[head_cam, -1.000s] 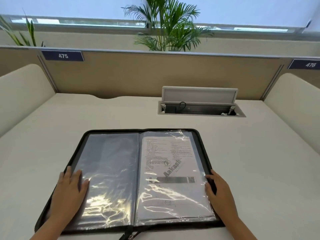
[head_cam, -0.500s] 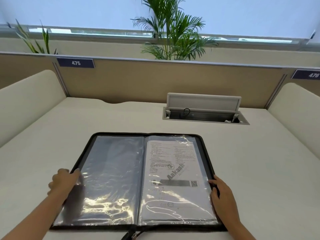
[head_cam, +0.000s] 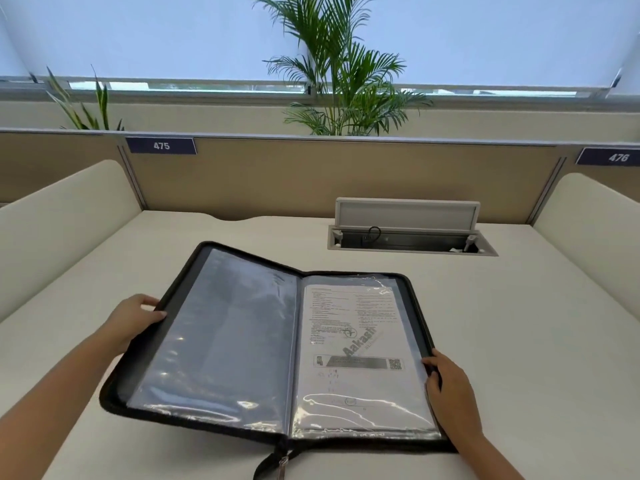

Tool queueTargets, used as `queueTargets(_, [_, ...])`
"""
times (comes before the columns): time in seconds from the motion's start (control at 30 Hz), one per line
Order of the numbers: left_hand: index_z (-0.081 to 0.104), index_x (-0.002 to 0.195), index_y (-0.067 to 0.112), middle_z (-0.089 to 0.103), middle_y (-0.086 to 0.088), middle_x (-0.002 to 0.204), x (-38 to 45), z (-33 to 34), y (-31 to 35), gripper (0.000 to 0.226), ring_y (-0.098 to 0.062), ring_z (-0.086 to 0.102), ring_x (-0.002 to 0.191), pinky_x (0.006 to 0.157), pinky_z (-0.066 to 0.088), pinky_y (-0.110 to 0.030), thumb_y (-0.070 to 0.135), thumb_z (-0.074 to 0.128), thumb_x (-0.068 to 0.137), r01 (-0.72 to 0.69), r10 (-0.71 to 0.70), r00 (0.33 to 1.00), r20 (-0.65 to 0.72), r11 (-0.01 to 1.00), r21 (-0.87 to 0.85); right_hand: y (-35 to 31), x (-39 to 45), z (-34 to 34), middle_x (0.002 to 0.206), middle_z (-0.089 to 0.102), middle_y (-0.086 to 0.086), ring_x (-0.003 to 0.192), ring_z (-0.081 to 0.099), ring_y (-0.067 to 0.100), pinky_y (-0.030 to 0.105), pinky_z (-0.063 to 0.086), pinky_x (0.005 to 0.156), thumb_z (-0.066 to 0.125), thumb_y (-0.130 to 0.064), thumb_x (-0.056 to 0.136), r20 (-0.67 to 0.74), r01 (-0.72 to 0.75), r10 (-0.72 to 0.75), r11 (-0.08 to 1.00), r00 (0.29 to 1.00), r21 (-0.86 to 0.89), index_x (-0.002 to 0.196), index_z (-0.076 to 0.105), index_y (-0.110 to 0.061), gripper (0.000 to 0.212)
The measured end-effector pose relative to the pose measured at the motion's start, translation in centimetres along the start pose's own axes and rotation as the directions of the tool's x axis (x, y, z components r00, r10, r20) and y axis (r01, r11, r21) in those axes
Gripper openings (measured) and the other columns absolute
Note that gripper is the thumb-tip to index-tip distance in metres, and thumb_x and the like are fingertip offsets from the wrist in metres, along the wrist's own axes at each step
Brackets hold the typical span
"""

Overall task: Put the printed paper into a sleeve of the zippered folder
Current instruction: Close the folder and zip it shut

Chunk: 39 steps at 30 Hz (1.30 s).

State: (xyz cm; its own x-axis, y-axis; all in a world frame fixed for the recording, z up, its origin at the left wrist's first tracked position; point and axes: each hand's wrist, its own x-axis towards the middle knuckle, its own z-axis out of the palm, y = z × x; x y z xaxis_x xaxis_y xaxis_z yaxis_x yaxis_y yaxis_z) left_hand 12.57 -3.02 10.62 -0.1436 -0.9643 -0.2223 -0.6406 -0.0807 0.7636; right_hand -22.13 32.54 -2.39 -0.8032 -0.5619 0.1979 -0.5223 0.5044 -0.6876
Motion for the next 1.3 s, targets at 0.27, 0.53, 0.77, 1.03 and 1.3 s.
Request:
queueTargets(0.27, [0.055, 0.11, 0.016, 0.063, -0.009, 0.088, -2.7, -1.5, 6.3, 0.025, -0.023, 0.059, 0.075, 0.06, 0.046, -0.029, 0.022, 0.061, 0.087, -0.089, 0.113, 0.971, 0.21, 0.989, -0.117, -0.2, -0.2, -0.3, 0.125, 0.06, 0.005, 0.115, 0.054, 0.023, 0.039, 0.043, 0.102, 0.048, 0.0, 0.089, 0.013, 0.01, -0.01, 1.0, 1.0, -0.001, 0.118, 0.057, -0.012, 0.033])
queueTargets(0.53, [0.059, 0.112, 0.011, 0.068, -0.012, 0.103, -6.9, 1.1, 10.3, 0.037, -0.03, 0.064, 0.089, 0.078, 0.052, -0.041, 0.039, 0.045, 0.093, -0.175, 0.273, 0.888, 0.371, 0.945, -0.277, -0.8, -0.5, -2.1, 0.113, 0.058, -0.002, 0.111, 0.052, 0.018, 0.029, 0.038, 0.097, 0.041, 0.007, 0.088, -0.06, -0.112, 0.138, 0.94, 0.989, 0.323, 0.116, 0.056, -0.017, 0.039])
queueTargets(0.77, [0.062, 0.075, 0.019, 0.063, 0.0, 0.075, -10.1, 5.3, 12.2, 0.026, -0.011, 0.064, 0.061, 0.047, 0.049, -0.013, 0.021, 0.045, 0.095, -0.3, 0.393, 0.871, 0.295, 0.901, -0.314, -0.9, -1.3, -2.1, 0.102, 0.061, 0.0, 0.088, 0.058, 0.01, 0.02, 0.043, 0.072, 0.044, 0.002, 0.089, 0.03, -0.126, 0.122, 0.959, 0.992, 0.256, 0.103, 0.059, -0.022, 0.032])
queueTargets(1.03, [0.063, 0.097, 0.013, 0.072, -0.001, 0.09, -11.6, 9.9, 10.7, 0.027, -0.012, 0.068, 0.083, 0.074, 0.057, -0.028, 0.035, 0.058, 0.082, -0.237, 0.415, 0.761, 0.498, 0.894, -0.381, -0.1, -1.5, -2.5, 0.103, 0.06, -0.002, 0.089, 0.056, 0.01, 0.016, 0.039, 0.074, 0.044, 0.004, 0.086, 0.075, -0.203, 0.19, 0.939, 0.979, 0.278, 0.104, 0.062, -0.019, 0.034])
queueTargets(1.3, [0.045, 0.121, 0.014, 0.049, -0.007, 0.135, -10.9, 13.7, 7.4, 0.043, -0.026, 0.057, 0.108, 0.088, 0.05, -0.043, 0.047, 0.037, 0.094, 0.003, 0.171, 0.786, 0.594, 0.96, -0.281, 0.3, -1.7, -3.5, 0.106, 0.057, -0.004, 0.093, 0.055, 0.001, 0.008, 0.038, 0.083, 0.05, 0.004, 0.087, 0.206, -0.122, 0.073, 0.964, 0.976, 0.238, 0.104, 0.062, -0.016, 0.029])
